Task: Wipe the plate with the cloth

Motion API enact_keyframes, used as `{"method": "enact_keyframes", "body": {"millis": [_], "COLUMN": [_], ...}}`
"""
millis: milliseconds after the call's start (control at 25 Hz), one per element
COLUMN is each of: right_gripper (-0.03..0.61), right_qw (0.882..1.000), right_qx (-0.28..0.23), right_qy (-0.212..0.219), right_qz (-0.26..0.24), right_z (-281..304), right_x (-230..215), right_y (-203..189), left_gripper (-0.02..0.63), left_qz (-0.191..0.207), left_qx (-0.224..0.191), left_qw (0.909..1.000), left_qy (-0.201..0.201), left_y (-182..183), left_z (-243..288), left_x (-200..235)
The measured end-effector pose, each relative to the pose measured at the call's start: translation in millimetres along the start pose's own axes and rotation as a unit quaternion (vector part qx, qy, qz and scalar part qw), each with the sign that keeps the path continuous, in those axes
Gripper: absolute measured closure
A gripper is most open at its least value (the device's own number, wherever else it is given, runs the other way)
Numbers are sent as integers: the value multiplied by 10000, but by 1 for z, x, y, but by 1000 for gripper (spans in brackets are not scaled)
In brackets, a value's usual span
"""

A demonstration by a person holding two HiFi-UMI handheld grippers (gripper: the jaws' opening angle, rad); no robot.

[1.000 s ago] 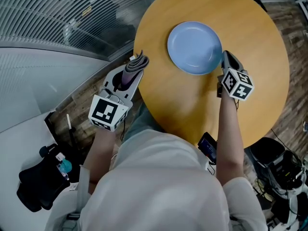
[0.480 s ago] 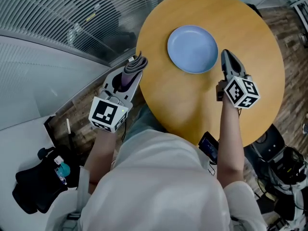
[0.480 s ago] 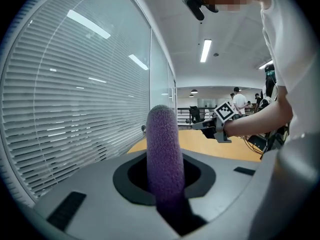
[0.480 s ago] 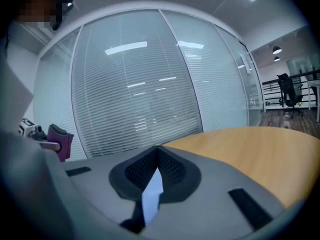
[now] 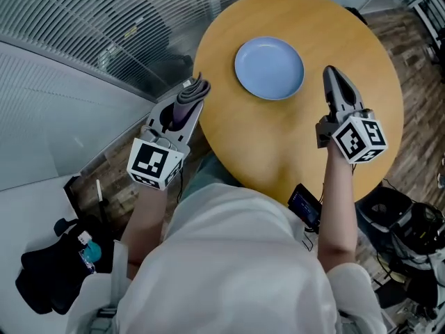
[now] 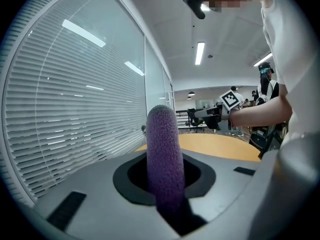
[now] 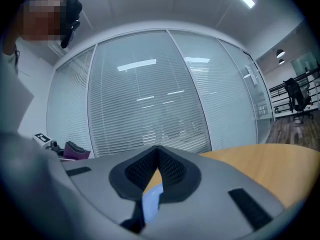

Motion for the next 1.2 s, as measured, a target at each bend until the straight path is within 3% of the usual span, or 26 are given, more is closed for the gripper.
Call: {"method": "enact_keyframes", "body": {"millis": [320,680,1200], "right_gripper": [560,560,560], "right_qw": [9995,9977,9946], "right_qx": [-280,-556,-816], "right_qy": [-23,-51,-4], "right_qz": [-135,-387,-645], "right_z": [-53,-93,-123], "right_x": [9,37,51], "right_y": [26,38,56], "left_gripper": [531,531,530], "left_qz": [187,224,342], "left_qx": [-224,-356,-435], "left_qw": [9996,9991,9985], "left_qy": [-43,24,21], "left_y": [18,13,23], "left_z": [-8,-26,-30], "left_x": [-28,-44,-60]}}
Point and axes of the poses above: the fingertips, and each gripper's own axes: z forward along the fingers, x to its left, y out of its top, the point moved 1 cm from there along -z, backward along the fingers, and after that the axes turned 10 degrees about -z, right-handed, at the moved point
